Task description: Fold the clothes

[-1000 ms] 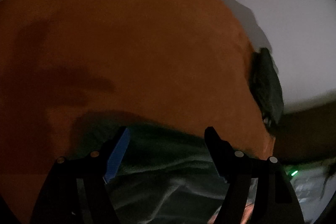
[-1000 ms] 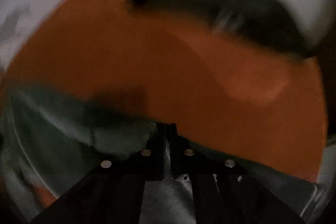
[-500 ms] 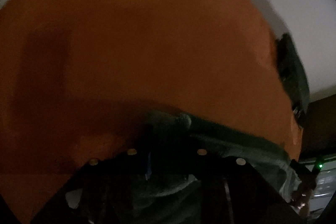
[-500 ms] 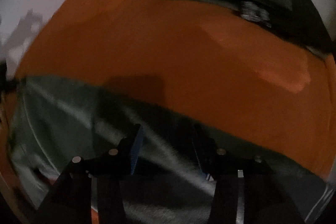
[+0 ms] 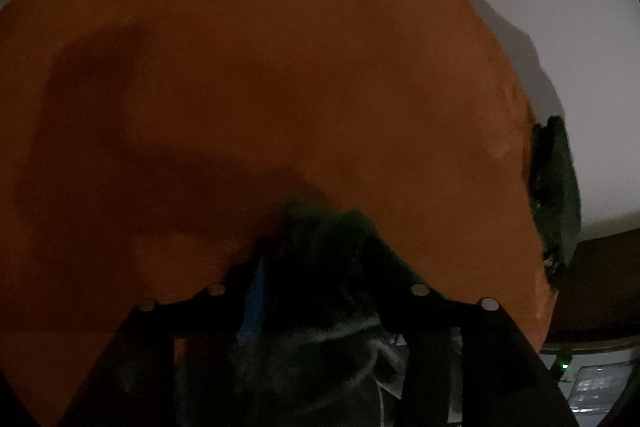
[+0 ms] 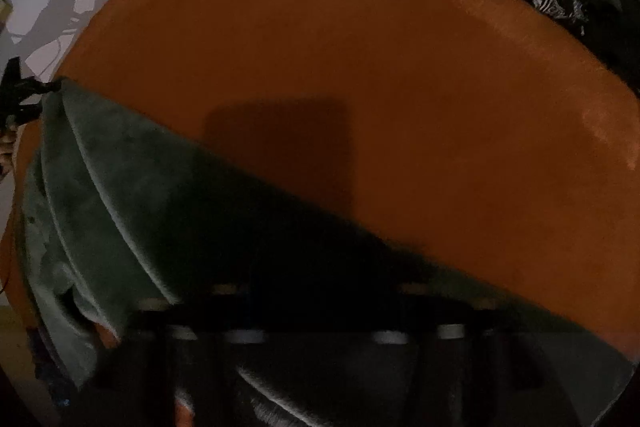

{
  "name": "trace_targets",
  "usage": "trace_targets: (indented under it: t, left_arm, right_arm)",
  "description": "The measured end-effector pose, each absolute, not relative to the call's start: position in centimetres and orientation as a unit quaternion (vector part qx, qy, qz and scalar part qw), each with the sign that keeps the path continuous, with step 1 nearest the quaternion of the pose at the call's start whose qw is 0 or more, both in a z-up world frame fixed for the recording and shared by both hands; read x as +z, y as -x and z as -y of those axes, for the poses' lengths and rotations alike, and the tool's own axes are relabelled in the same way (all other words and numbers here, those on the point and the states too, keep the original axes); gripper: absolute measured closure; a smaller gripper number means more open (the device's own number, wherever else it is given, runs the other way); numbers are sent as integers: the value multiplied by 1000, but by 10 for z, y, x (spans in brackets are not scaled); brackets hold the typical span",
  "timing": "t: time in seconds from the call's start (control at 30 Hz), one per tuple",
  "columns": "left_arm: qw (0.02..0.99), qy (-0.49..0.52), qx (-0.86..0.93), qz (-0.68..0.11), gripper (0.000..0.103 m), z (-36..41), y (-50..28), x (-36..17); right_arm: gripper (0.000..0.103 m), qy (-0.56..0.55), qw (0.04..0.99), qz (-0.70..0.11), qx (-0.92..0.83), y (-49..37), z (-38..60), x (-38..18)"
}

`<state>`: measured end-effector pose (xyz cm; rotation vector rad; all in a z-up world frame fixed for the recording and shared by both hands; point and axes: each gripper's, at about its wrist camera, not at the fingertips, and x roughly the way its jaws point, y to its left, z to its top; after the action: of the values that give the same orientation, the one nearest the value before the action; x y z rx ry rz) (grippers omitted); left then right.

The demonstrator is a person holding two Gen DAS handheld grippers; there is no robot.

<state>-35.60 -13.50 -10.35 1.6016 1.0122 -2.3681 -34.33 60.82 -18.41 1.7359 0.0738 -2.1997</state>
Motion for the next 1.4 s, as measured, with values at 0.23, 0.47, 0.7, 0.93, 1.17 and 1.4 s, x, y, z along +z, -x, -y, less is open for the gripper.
trace_targets:
  t: [0.23, 0.47, 0.7, 0.93, 1.17, 1.4]
  left_arm:
    - [41, -501, -803, -321, 35, 130, 300, -51]
    - [22, -563, -750, -346, 35, 148, 197, -86]
    - [28, -579, -723, -375, 35, 136, 137, -111]
    - [32, -569, -721, -395, 35, 121, 81, -123]
    - [-81, -559, -778, -274, 35, -7, 129, -76]
    - [-263, -570, -778, 17, 35, -226, 164, -104]
  right_arm:
    - [103, -504, 103, -30, -857, 374, -621, -122]
    - [88, -547, 82, -62, -831, 355, -609, -138]
    - [61, -524, 88, 112, -840, 238, -677, -78]
    - [37, -410, -11, 161, -898, 39, -752, 5]
    - [45, -492, 69, 194, -846, 7, -702, -87]
    - [53, -526, 171, 221, -803, 90, -607, -155]
